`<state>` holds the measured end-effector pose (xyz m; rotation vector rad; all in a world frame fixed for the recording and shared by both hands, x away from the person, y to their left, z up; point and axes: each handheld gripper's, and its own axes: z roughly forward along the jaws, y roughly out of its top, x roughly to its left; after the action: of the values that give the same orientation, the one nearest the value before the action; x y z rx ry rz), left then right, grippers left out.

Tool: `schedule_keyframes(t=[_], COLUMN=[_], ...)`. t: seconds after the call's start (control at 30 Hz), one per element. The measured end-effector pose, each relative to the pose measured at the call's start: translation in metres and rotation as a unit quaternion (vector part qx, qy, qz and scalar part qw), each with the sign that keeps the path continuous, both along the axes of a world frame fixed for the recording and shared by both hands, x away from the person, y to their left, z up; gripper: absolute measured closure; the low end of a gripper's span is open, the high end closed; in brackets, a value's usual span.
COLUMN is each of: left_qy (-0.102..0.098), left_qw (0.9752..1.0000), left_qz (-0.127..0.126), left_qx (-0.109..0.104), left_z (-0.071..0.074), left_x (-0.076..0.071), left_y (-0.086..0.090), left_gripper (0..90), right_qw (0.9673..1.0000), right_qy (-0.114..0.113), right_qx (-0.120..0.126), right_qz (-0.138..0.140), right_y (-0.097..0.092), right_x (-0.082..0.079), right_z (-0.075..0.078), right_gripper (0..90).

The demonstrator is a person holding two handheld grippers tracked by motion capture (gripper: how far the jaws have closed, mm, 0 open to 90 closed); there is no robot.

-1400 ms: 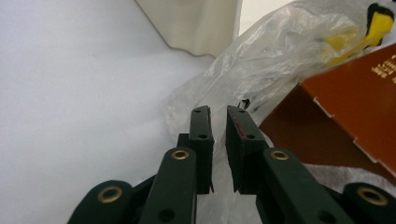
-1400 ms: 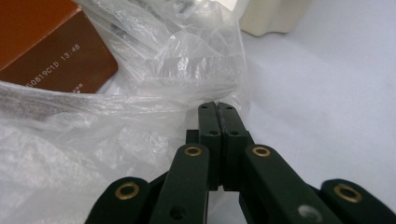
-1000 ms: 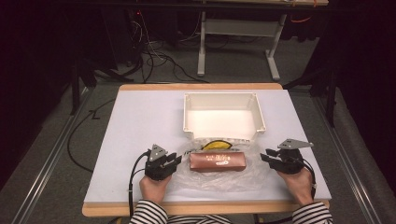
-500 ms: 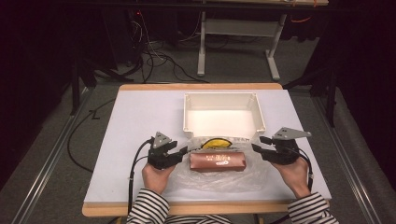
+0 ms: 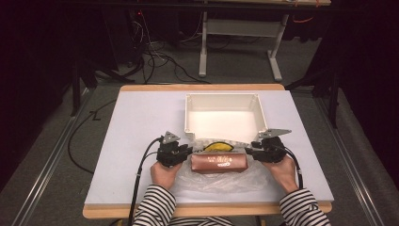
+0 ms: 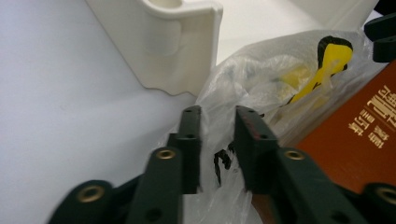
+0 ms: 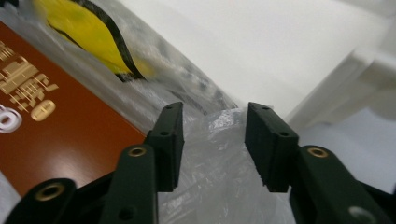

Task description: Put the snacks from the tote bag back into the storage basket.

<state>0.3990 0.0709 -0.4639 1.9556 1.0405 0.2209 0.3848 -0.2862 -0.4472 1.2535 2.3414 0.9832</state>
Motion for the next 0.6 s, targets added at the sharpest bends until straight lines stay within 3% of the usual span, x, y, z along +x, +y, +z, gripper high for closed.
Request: schedule_keyframes(t=[0.1,0.27,0.37,0.47,0.6], left_qy=[0.000,0.001,0.004,0.010,0.015], left_qw=[1.0000,0.9997,0.9996,0.9991,0.9991], left_qz=[-0.004,-0.007,-0.005,0.001,0.009], left_qx=[0.009,0.025,0.028,0.040,0.037], left_z=[-0.001,-0.001,-0.003,-0.009,-0.013], left_x=[-0.001,-0.003,-0.007,-0.012,-0.013], left_y=[-0.001,0.001,0.007,0.014,0.021], left_gripper=[87.5,90.0,90.0,90.0,90.0], right_qw=[0.9999,0.9996,0.9992,0.9993,0.9992], right_qy=[0.010,0.007,0.002,0.002,0.004], right_qx=[-0.006,-0.027,-0.040,-0.036,-0.033], right_qz=[0.000,0.002,-0.002,-0.012,-0.021], right_y=[-0.002,-0.006,-0.009,-0.016,-0.021], right_x=[0.000,-0.003,-0.006,-0.009,-0.012], right_z=[-0.008,-0.016,-0.020,-0.022,-0.023], right_gripper=[70.4,88.9,90.0,90.0,90.0])
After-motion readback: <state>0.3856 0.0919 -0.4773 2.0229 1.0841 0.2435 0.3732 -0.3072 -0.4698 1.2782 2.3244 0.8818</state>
